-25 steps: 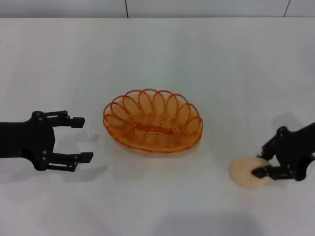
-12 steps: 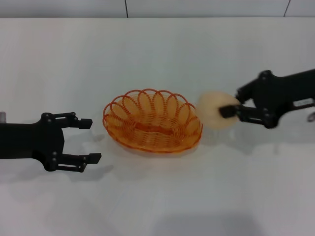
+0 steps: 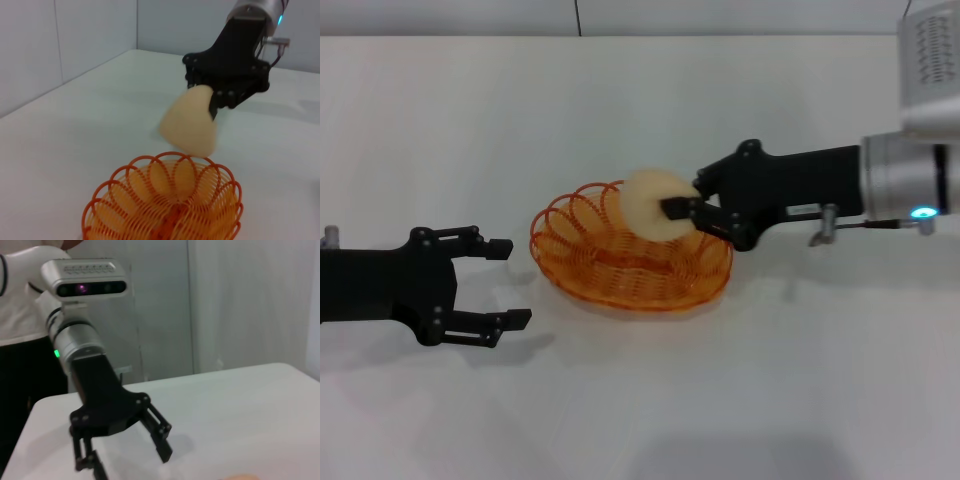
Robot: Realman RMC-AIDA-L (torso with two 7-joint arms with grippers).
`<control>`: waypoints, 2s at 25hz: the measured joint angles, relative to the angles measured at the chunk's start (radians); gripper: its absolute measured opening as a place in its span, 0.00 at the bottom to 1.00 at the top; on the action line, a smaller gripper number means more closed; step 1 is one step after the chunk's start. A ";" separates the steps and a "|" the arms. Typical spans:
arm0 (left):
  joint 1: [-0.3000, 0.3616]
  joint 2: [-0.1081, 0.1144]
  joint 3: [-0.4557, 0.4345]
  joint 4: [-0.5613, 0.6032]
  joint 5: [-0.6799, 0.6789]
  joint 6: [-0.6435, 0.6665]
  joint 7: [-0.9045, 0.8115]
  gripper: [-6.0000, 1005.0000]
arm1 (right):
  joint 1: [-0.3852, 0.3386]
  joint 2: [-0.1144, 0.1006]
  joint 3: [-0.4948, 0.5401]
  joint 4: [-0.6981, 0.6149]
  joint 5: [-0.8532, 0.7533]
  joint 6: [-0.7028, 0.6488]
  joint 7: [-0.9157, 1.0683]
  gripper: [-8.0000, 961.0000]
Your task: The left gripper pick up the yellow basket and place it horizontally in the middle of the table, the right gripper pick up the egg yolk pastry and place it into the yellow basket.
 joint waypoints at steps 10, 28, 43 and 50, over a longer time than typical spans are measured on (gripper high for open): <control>-0.027 0.000 0.000 -0.044 0.006 -0.010 0.010 0.85 | 0.017 0.004 -0.213 0.093 0.256 0.218 -0.134 0.06; -0.033 -0.014 0.000 -0.052 0.011 -0.027 0.024 0.85 | -0.002 -0.002 -0.265 0.118 0.369 0.215 -0.246 0.44; -0.038 -0.012 0.001 -0.061 0.021 -0.027 0.016 0.84 | -0.074 -0.036 0.124 0.093 -0.009 -0.229 -0.208 0.90; -0.038 -0.012 -0.004 -0.063 0.022 -0.035 0.012 0.84 | -0.092 -0.059 0.255 0.071 -0.165 -0.350 -0.207 0.90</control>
